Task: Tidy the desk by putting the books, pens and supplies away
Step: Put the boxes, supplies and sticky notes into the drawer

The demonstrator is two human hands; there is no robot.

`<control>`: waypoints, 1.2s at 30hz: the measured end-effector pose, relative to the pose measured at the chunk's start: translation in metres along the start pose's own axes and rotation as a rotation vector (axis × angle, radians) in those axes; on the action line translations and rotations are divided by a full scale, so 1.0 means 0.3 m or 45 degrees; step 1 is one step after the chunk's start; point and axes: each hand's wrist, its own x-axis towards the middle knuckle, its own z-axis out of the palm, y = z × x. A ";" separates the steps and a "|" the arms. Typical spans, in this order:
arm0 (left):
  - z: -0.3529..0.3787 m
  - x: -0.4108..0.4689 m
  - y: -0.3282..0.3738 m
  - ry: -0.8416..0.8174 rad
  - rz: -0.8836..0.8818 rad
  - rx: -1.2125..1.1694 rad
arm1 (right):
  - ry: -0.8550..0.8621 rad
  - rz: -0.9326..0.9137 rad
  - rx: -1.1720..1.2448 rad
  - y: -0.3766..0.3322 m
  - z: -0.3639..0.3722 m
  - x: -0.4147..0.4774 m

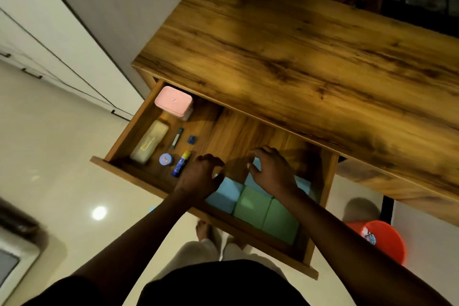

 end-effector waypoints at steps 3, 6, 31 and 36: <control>-0.059 -0.055 -0.020 0.170 -0.170 -0.105 | 0.008 -0.114 0.129 -0.107 0.020 0.026; -0.136 -0.153 -0.068 0.357 -0.294 -0.225 | -0.029 -0.208 0.293 -0.255 0.041 0.049; 0.067 -1.119 -0.924 0.718 -1.248 -0.812 | -0.704 -0.387 0.336 -1.198 0.928 -0.195; 0.313 -1.080 -1.120 0.702 -1.419 -0.987 | -0.849 -0.147 0.337 -1.139 1.268 -0.136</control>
